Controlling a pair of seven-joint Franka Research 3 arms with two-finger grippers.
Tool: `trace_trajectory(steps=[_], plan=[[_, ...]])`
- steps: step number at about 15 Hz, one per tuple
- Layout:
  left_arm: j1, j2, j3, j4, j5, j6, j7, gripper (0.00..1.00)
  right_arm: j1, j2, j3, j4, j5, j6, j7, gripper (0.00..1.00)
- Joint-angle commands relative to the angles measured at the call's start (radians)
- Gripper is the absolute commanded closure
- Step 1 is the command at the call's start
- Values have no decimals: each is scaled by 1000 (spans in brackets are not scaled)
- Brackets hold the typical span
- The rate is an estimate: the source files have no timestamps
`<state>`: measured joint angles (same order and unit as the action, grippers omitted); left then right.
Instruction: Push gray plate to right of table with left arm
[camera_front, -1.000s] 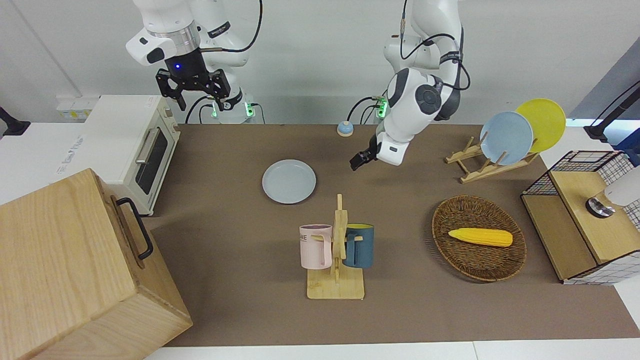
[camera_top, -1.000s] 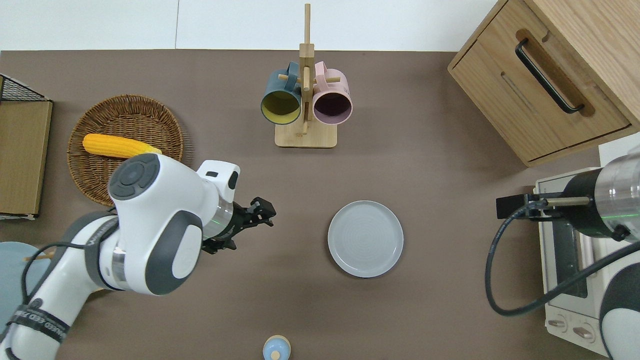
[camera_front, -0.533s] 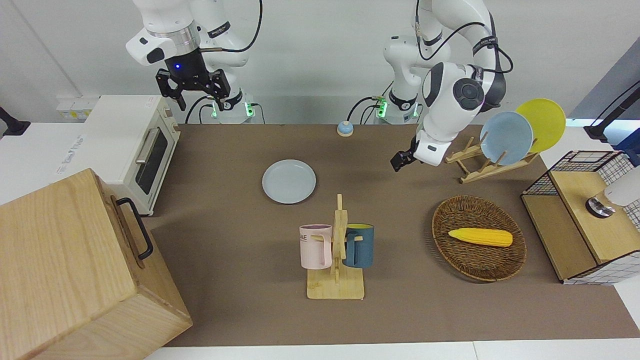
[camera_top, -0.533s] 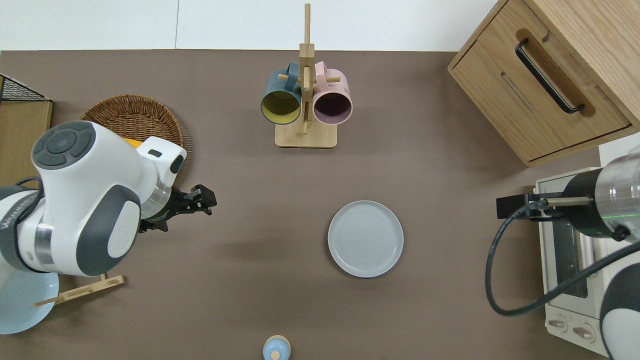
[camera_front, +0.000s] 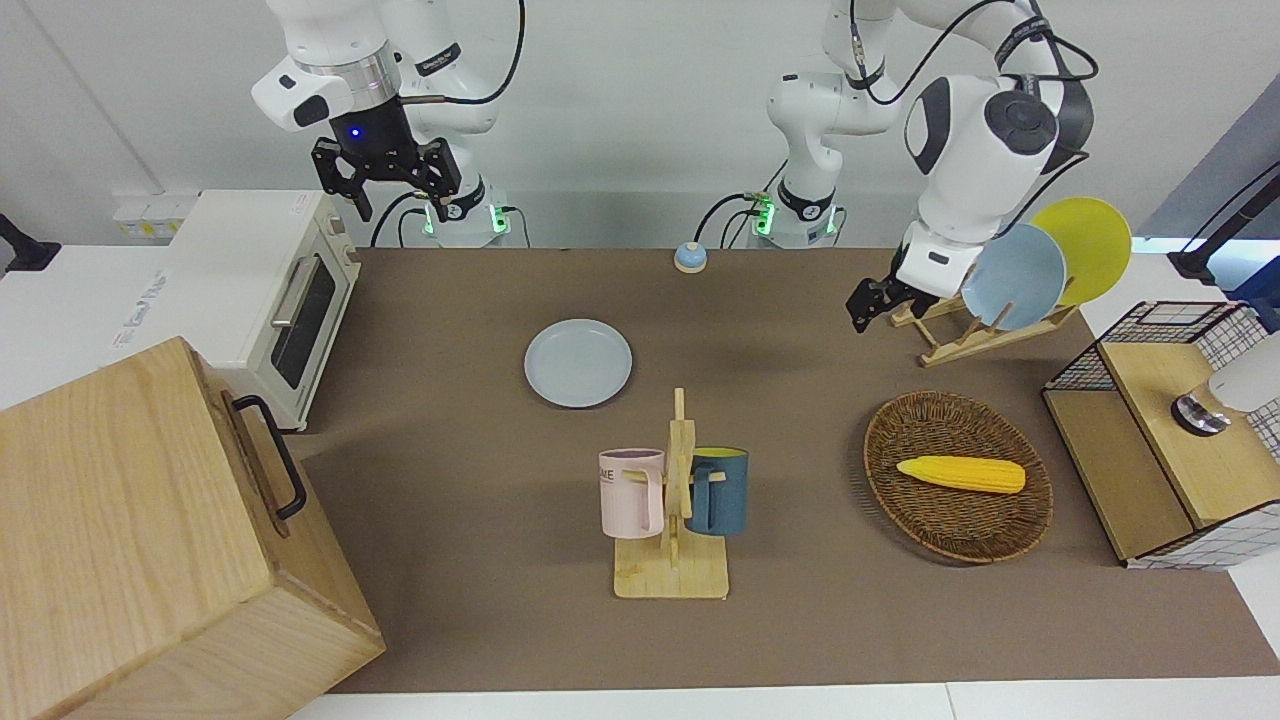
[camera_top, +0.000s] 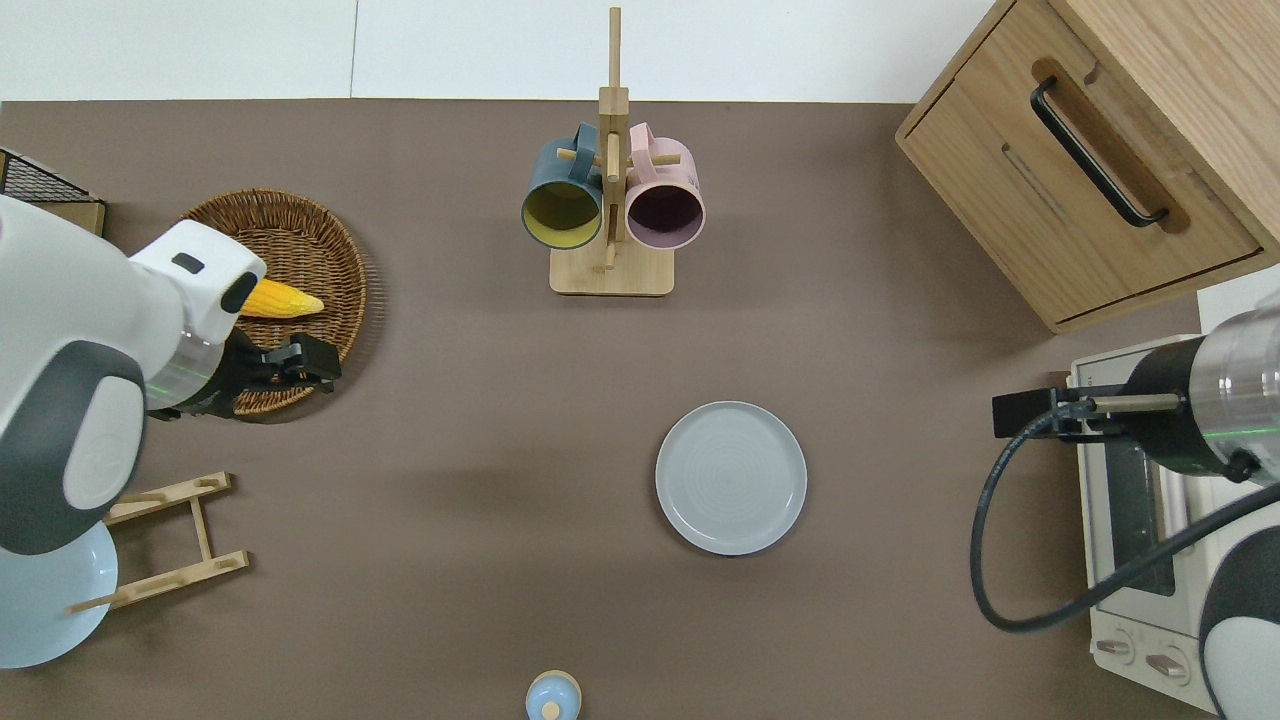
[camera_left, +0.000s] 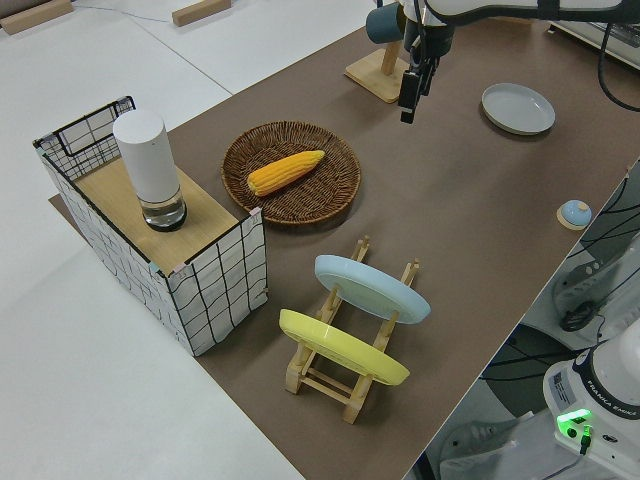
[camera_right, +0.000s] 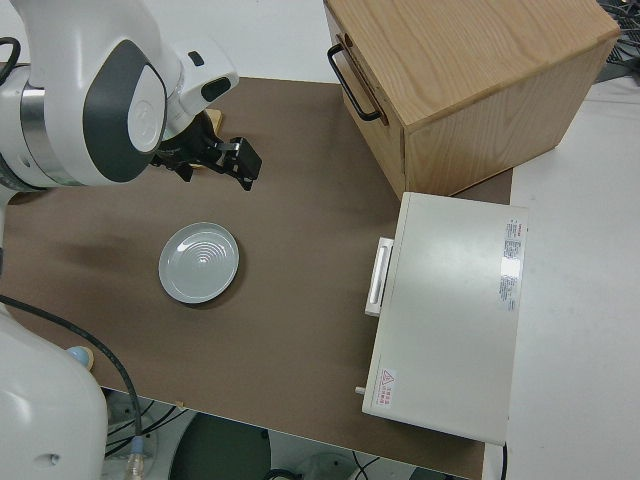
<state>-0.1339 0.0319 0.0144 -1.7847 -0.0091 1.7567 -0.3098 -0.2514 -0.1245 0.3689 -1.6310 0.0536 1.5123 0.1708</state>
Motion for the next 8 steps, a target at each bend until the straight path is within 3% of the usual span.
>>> trace_trajectory(steps=[1,8], plan=[[22,2,-1,103,32,-51,116,9,-25,-27,15,-27,22,0,10,5],[51,-1,-8,142,29,-36,149,9,-25,-27,15,-27,22,0,10,5]])
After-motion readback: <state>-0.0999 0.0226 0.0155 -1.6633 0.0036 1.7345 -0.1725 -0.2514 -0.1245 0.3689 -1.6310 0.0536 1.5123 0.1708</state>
